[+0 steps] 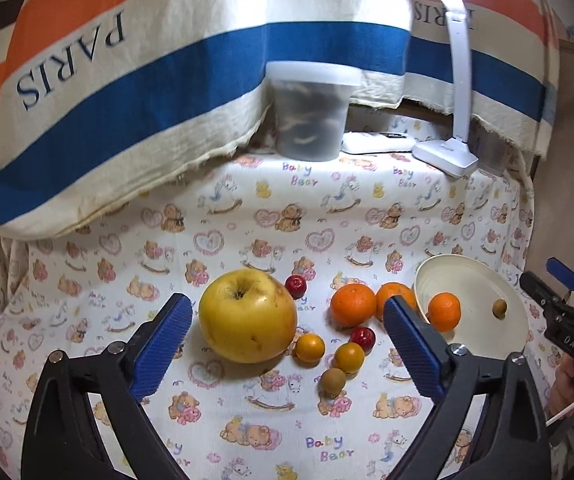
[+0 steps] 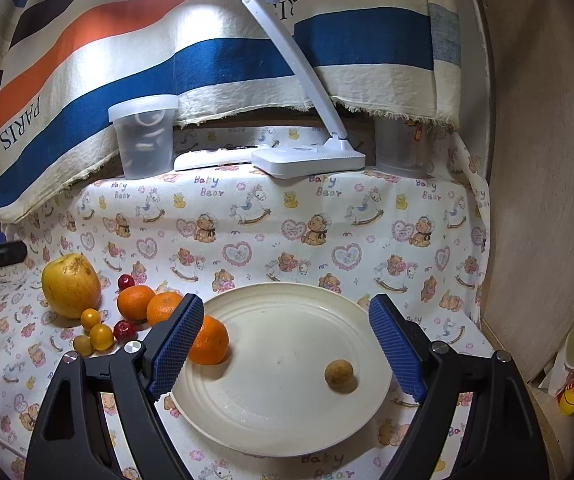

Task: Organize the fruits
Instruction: 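Move both tools back toward the remaining fruit, then grasp the large yellow pear with the left tool while the right tool grasps the red cherry tomato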

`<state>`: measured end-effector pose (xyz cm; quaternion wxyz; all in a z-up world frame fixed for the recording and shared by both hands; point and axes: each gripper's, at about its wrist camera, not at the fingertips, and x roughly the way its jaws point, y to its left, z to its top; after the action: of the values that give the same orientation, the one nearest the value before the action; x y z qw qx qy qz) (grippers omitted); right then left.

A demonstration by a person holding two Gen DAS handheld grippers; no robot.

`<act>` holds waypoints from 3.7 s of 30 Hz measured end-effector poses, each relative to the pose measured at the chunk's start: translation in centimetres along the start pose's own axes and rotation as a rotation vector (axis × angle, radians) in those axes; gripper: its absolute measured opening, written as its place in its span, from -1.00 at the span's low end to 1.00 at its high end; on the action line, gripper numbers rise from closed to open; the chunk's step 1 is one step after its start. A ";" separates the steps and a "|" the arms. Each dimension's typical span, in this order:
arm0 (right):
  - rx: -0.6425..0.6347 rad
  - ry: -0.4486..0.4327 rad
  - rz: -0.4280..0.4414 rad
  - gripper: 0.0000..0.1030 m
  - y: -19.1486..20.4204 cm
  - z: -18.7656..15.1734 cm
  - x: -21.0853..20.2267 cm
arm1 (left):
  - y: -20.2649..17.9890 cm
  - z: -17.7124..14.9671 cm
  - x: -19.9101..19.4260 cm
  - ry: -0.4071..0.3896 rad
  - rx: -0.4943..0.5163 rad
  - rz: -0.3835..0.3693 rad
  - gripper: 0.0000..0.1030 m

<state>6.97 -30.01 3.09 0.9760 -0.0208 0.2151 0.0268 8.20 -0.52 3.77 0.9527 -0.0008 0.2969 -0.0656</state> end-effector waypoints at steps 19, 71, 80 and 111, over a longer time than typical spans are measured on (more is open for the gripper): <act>0.024 0.063 0.070 0.67 8.2 4.0 1.8 | 4.7 -0.3 4.8 0.054 -0.086 0.017 0.87; -0.029 0.409 0.362 -0.36 14.9 -1.5 10.7 | 4.9 0.6 1.5 -0.015 -0.074 0.048 0.73; 0.135 0.478 0.398 -0.53 12.5 -2.0 12.8 | 5.0 0.4 2.1 -0.001 -0.090 0.039 0.73; -0.058 0.433 0.273 -0.44 14.9 -2.0 12.1 | 5.9 0.1 2.6 -0.012 -0.095 0.105 0.73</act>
<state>16.18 -14.75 -4.26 0.8935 -0.0249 0.4191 0.1593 11.13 4.96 2.19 0.9555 -0.0307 0.2933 -0.0014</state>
